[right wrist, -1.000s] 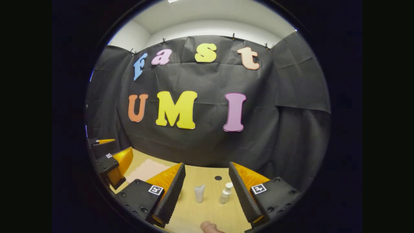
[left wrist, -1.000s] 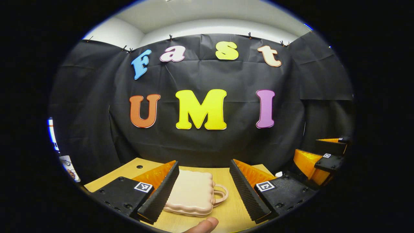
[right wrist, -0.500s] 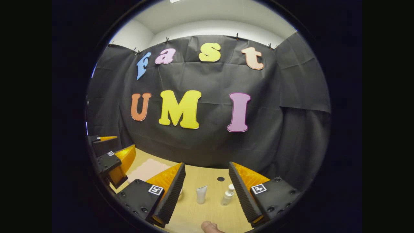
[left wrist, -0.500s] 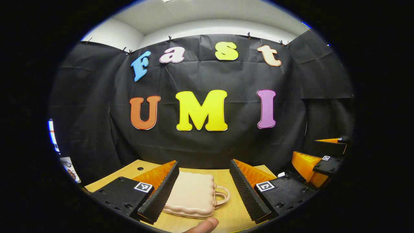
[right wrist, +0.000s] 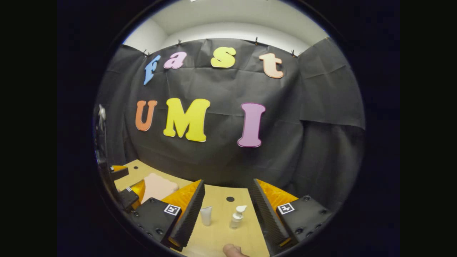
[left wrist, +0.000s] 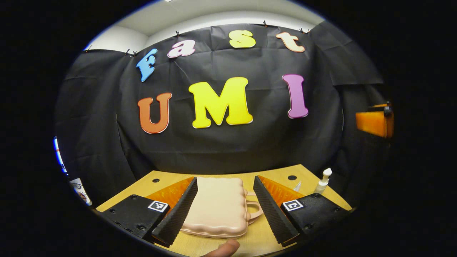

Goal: First open the suitcase, pack the skin care products into it, and then close the suitcase.

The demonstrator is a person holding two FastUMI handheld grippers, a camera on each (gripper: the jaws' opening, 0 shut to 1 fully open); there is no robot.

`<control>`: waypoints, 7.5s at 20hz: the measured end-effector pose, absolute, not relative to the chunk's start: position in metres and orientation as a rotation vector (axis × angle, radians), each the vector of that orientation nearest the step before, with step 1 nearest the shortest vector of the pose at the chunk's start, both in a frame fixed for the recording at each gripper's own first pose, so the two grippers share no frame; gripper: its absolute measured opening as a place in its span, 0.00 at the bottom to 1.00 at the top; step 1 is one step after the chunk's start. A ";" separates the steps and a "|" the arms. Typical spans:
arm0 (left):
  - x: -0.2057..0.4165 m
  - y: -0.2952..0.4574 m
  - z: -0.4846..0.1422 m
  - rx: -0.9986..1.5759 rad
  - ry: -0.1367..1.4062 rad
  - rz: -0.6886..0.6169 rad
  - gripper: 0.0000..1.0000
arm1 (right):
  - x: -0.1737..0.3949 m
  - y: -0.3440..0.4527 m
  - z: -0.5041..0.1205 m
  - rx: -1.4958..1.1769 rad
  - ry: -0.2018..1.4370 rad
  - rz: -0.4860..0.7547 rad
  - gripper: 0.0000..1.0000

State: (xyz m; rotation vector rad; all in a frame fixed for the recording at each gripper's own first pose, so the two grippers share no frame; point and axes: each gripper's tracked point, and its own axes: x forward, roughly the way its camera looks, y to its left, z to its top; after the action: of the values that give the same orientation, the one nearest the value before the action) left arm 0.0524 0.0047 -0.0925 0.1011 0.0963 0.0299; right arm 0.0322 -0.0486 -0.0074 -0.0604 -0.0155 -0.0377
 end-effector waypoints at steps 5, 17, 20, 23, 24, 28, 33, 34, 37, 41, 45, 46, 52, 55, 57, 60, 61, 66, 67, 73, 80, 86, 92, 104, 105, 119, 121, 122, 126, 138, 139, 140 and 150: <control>0.068 -0.008 -0.153 0.275 0.160 -0.011 1.00 | 0.038 -0.082 -0.017 -0.060 0.007 -0.063 0.80; 0.099 -0.049 -0.228 0.748 0.240 -0.087 0.99 | 0.062 -0.127 -0.066 -0.021 0.104 0.000 0.80; 0.110 -0.054 -0.240 0.889 0.261 -0.090 0.99 | 0.066 -0.140 -0.075 -0.027 0.115 0.001 0.80; 0.111 -0.045 -0.251 1.010 0.307 -0.066 0.99 | 0.068 -0.154 -0.081 -0.041 0.114 -0.003 0.80; 0.113 -0.043 -0.252 1.042 0.318 -0.053 0.98 | 0.067 -0.157 -0.084 -0.033 0.122 -0.002 0.80; 0.130 -0.043 -0.255 1.210 0.313 -0.030 0.95 | 0.066 -0.169 -0.094 -0.023 0.130 -0.012 0.80; 0.148 -0.029 -0.252 1.445 0.331 -0.004 0.73 | 0.065 -0.173 -0.105 0.000 0.143 -0.023 0.80; 0.151 -0.031 -0.253 1.484 0.318 -0.012 0.67 | 0.066 -0.172 -0.108 0.001 0.146 -0.026 0.80; 0.147 -0.038 -0.264 1.581 0.321 -0.039 0.54 | 0.066 -0.165 -0.116 -0.009 0.170 -0.042 0.80; 0.147 -0.039 -0.274 1.609 0.320 -0.094 0.32 | 0.056 -0.143 -0.114 -0.021 0.183 -0.073 0.80; 0.144 -0.039 -0.275 1.605 0.309 -0.152 0.15 | 0.045 -0.108 -0.101 -0.044 0.194 -0.091 0.80; 0.144 -0.039 -0.274 1.593 0.305 -0.160 0.14 | 0.041 -0.099 -0.094 -0.043 0.185 -0.093 0.80; 0.142 -0.034 -0.256 1.477 0.261 -0.177 0.02 | 0.023 -0.044 -0.068 -0.083 0.146 -0.101 0.80; 0.134 -0.031 -0.243 1.395 0.246 -0.195 0.03 | 0.014 -0.018 -0.056 -0.120 0.123 -0.106 0.80; 0.131 -0.026 -0.230 1.346 0.233 -0.205 0.03 | 0.009 -0.004 -0.045 -0.119 0.104 -0.119 0.80; 0.128 -0.015 -0.200 1.254 0.204 -0.197 0.03 | 0.005 0.015 -0.030 -0.090 0.076 -0.148 0.80; 0.127 -0.010 -0.191 1.223 0.198 -0.195 0.03 | 0.004 0.019 -0.024 -0.092 0.064 -0.160 0.80; 0.125 0.032 -0.137 1.081 0.173 -0.161 0.03 | 0.004 0.051 -0.003 -0.060 0.033 -0.180 0.80; 0.124 0.045 -0.127 1.045 0.166 -0.152 0.03 | 0.004 0.058 0.002 -0.046 0.025 -0.177 0.80; 0.138 0.148 -0.077 0.666 0.179 -0.091 0.02 | 0.013 0.080 0.014 -0.002 0.001 -0.208 0.80; 0.176 0.297 -0.072 0.286 0.286 0.020 0.02 | 0.021 0.105 -0.012 -0.013 0.071 -0.241 0.80; 0.193 0.396 -0.164 0.152 0.427 0.061 0.02 | 0.025 0.123 -0.015 -0.073 0.091 -0.252 0.80; 0.193 0.446 -0.251 0.067 0.564 0.035 0.03 | 0.030 0.133 -0.020 -0.097 0.123 -0.263 0.80; 0.197 0.467 -0.321 -0.035 0.673 0.075 0.11 | 0.017 0.144 -0.036 -0.118 0.156 -0.238 0.80; 0.195 0.470 -0.323 -0.031 0.678 0.086 0.16 | 0.015 0.141 -0.036 -0.119 0.154 -0.242 0.80; 0.160 0.401 -0.243 -0.032 0.582 0.127 0.93 | 0.004 0.087 -0.063 -0.082 0.148 -0.196 0.80; 0.150 0.362 -0.234 -0.066 0.591 0.111 0.96 | 0.006 0.068 -0.071 -0.084 0.147 -0.182 0.80; 0.148 0.339 -0.231 -0.085 0.597 0.090 0.97 | 0.008 0.055 -0.074 -0.085 0.146 -0.185 0.80; 0.140 0.248 -0.228 -0.071 0.622 0.003 0.98 | 0.021 0.006 -0.096 -0.059 0.170 -0.173 0.80; 0.140 -0.069 -0.220 0.048 0.619 -0.359 0.97 | 0.073 -0.127 -0.130 -0.080 0.219 -0.116 0.80; 0.140 -0.087 -0.221 0.057 0.615 -0.384 0.97 | 0.076 -0.132 -0.135 -0.090 0.229 -0.100 0.80; 0.142 -0.105 -0.225 0.067 0.618 -0.401 0.97 | 0.078 -0.136 -0.142 -0.099 0.236 -0.085 0.80; 0.180 -0.215 -0.290 0.043 0.682 -0.465 0.98 | 0.094 -0.158 -0.210 -0.114 0.393 0.006 0.80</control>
State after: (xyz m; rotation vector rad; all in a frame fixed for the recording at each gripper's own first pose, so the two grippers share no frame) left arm 0.1802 -0.2150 -0.2900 0.0425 0.6819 -0.4652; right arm 0.0943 -0.1585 -0.2099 -0.1136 0.3929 0.0057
